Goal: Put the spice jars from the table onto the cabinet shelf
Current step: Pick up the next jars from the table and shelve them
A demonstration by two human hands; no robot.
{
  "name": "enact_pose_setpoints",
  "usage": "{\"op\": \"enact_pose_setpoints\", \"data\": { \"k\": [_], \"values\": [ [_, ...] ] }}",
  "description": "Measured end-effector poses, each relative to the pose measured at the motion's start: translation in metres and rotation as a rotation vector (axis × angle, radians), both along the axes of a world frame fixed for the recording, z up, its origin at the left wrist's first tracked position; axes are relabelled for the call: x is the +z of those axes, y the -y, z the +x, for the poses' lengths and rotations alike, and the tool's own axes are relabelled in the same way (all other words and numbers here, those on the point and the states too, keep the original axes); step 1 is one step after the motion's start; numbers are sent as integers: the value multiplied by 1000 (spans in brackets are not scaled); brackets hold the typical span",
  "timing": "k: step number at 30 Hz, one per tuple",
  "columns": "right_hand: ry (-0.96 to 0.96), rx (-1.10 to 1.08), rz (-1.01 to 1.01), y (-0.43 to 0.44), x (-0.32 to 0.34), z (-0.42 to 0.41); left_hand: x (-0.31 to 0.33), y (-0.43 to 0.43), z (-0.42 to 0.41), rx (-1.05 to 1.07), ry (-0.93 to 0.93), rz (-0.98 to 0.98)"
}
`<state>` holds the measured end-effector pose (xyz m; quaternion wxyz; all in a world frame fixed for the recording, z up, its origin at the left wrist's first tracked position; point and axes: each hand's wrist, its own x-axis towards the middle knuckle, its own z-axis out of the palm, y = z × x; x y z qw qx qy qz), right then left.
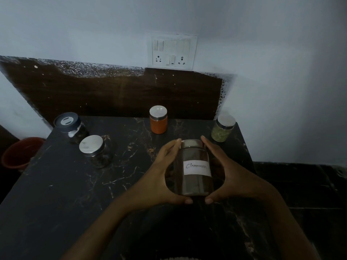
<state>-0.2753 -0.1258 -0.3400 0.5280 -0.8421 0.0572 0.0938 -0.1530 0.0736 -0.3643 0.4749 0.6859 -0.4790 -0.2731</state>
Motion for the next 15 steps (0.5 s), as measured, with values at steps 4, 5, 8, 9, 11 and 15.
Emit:
{"op": "enact_pose_setpoints", "data": {
  "k": [4,5,8,9,11,15],
  "values": [
    [63,-30,-41,3,14,7,14,5,16,-74,62,27],
    [83,-36,-58,4,20,10,19,8,20,-68,92,26],
    [168,-53,-119,11,45,21,46,18,33,-20,180,-15],
    [202,-56,-148,15,56,26,57,22,38,-11,212,-37],
    [256,-64,-194,23,79,36,81,31,46,4,287,-88],
    [379,-59,-311,41,138,58,138,49,67,61,471,-180]
  ]
}}
